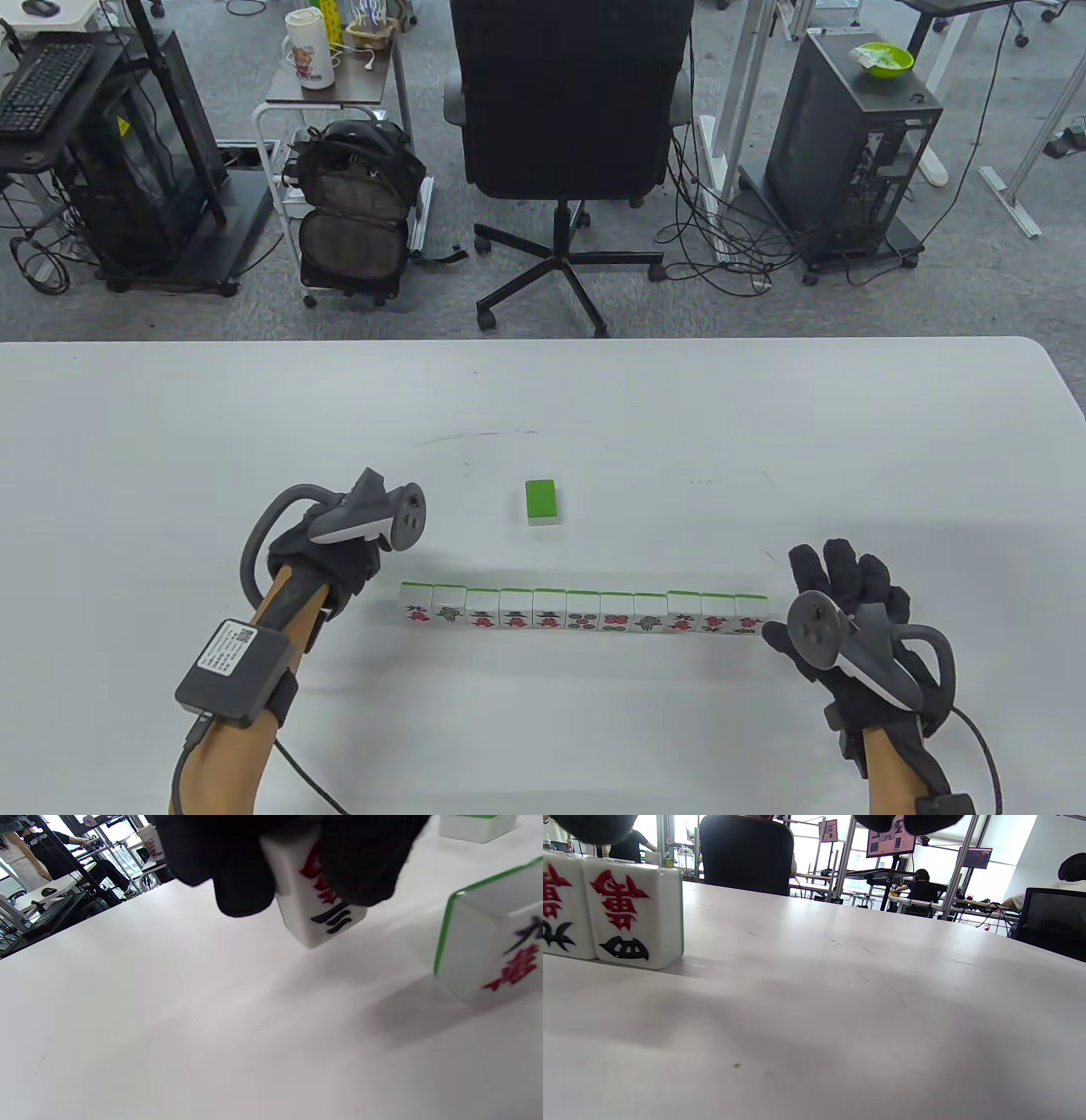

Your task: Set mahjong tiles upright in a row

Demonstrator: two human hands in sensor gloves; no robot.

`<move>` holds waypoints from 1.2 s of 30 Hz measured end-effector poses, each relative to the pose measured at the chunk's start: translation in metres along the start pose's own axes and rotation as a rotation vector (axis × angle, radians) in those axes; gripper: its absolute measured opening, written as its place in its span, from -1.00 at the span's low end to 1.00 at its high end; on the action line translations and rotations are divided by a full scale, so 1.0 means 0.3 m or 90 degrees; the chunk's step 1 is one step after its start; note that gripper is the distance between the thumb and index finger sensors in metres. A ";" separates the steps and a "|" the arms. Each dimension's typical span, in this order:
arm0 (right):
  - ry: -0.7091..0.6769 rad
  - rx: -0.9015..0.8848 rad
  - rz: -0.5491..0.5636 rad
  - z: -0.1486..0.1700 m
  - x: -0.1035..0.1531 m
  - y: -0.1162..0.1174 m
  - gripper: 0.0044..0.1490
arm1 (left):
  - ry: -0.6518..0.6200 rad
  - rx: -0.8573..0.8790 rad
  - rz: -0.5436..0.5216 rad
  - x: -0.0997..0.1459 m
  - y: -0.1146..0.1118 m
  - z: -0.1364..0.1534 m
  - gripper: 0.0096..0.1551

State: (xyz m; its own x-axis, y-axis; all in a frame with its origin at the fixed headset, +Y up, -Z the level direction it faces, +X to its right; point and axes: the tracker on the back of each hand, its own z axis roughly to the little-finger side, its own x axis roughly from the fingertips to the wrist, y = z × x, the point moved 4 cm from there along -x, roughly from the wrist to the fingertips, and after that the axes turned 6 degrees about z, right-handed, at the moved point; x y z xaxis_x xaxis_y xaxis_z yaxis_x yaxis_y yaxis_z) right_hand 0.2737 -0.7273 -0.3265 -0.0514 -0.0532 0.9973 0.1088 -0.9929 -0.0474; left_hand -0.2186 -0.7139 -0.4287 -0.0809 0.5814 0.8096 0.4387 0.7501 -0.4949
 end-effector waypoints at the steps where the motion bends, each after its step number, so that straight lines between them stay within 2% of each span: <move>1: 0.000 0.001 -0.001 0.000 0.000 0.000 0.20 | -0.012 0.001 0.001 0.008 -0.017 0.001 -0.44; 5: 0.003 0.002 -0.005 0.000 0.002 0.002 0.20 | -0.057 0.017 -0.008 0.024 -0.058 -0.025 -0.38; 11: 0.005 0.007 -0.013 -0.001 0.002 0.006 0.20 | -0.114 0.015 -0.015 0.022 -0.067 -0.099 -0.23; 17: 0.004 0.009 -0.014 -0.001 0.002 0.006 0.20 | -0.113 -0.011 -0.011 0.017 -0.076 -0.121 -0.12; 30: 0.004 0.013 -0.022 -0.004 0.001 0.008 0.20 | -0.111 -0.003 -0.031 -0.015 -0.116 -0.129 -0.05; 36: 0.006 0.016 -0.024 -0.003 0.002 0.007 0.20 | -0.104 -0.004 0.027 -0.006 -0.110 -0.131 0.04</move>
State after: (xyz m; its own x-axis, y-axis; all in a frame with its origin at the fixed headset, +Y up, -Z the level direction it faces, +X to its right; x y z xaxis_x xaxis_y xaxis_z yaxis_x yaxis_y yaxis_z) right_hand 0.2731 -0.7294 -0.3262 -0.0654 -0.0177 0.9977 0.1310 -0.9913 -0.0090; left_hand -0.1977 -0.7521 -0.4013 -0.2069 0.6562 0.7257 0.4508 0.7222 -0.5246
